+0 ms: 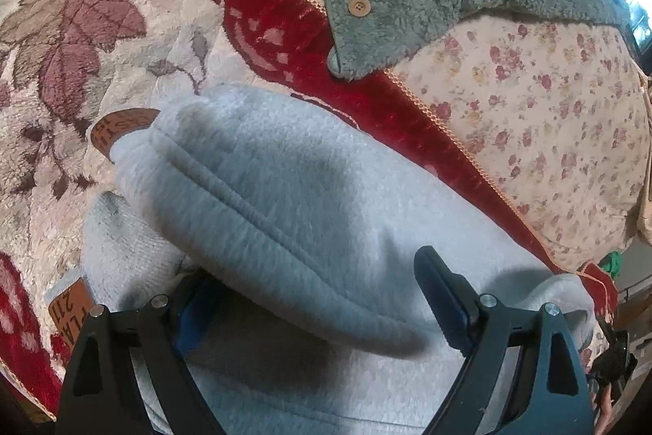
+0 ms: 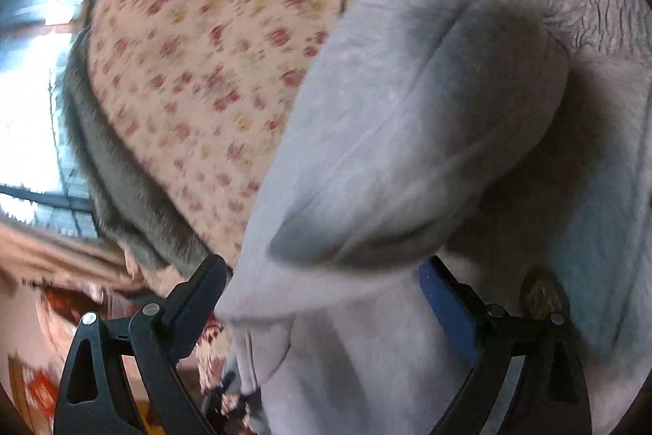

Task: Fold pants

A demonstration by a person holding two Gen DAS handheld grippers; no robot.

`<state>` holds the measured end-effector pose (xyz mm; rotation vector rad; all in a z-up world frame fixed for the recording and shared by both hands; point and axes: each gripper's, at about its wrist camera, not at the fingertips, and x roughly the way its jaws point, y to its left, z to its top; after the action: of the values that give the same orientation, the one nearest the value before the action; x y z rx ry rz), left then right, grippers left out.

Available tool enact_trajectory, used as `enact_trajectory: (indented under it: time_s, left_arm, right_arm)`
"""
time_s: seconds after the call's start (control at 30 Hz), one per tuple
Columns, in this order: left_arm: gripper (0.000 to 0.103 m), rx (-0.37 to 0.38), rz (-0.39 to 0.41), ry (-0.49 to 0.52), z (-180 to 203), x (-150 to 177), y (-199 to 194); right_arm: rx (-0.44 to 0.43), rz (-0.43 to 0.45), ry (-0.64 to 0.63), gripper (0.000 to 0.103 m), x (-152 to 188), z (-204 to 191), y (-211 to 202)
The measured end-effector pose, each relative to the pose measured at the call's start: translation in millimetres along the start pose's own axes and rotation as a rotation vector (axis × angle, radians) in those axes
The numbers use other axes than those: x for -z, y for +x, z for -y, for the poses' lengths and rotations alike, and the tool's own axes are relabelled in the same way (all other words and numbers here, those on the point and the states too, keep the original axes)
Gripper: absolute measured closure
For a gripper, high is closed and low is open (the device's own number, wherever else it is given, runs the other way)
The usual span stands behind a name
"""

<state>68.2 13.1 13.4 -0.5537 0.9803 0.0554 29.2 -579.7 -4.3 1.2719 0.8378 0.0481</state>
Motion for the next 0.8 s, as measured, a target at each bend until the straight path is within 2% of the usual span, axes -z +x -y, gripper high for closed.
enact_trajectory:
  time_s: [0.07, 0.13, 0.17, 0.2, 0.27, 0.3, 0.37, 0.6, 0.8]
  left_arm:
    - [0.013, -0.006, -0.006, -0.005, -0.4, -1.6, 3.2]
    - [0.014, -0.013, -0.010, -0.008, 0.5, -3.3, 7.0]
    - [0.014, -0.015, -0.012, -0.004, 1.3, -3.8, 8.2]
    - [0.019, -0.003, -0.004, 0.008, 3.5, -4.6, 8.8]
    - [0.082, 0.001, 0.012, 0.044, 8.4, -7.0, 10.4]
    - [0.085, -0.032, 0.019, 0.064, 10.9, -10.4, 12.6]
    - [0.090, 0.001, 0.035, 0.061, 12.0, -16.6, 14.1]
    - [0.092, 0.046, 0.135, 0.174, 60.0, -57.5, -14.8]
    - [0.092, 0.119, 0.199, 0.218, 100.7, -102.3, -47.0]
  right_arm:
    - [-0.058, 0.000, 0.034, 0.008, -6.4, 5.9, 7.6]
    - [-0.057, 0.026, -0.006, 0.039, -11.4, 3.5, 10.4]
    - [-0.050, 0.041, -0.037, 0.058, -13.5, 0.9, 9.1]
    - [-0.063, 0.044, -0.052, 0.065, -14.1, -2.0, 8.1]
    - [-0.076, 0.045, -0.097, 0.071, -16.2, -8.6, 3.8]
    - [-0.085, 0.047, -0.120, 0.073, -18.1, -12.6, 0.0]
    - [-0.120, 0.052, -0.138, 0.075, -23.2, -19.4, -8.1]
    - [-0.203, 0.074, -0.179, 0.077, -52.9, -53.6, -30.1]
    - [-0.272, 0.112, -0.169, 0.077, -76.4, -75.9, -47.4]
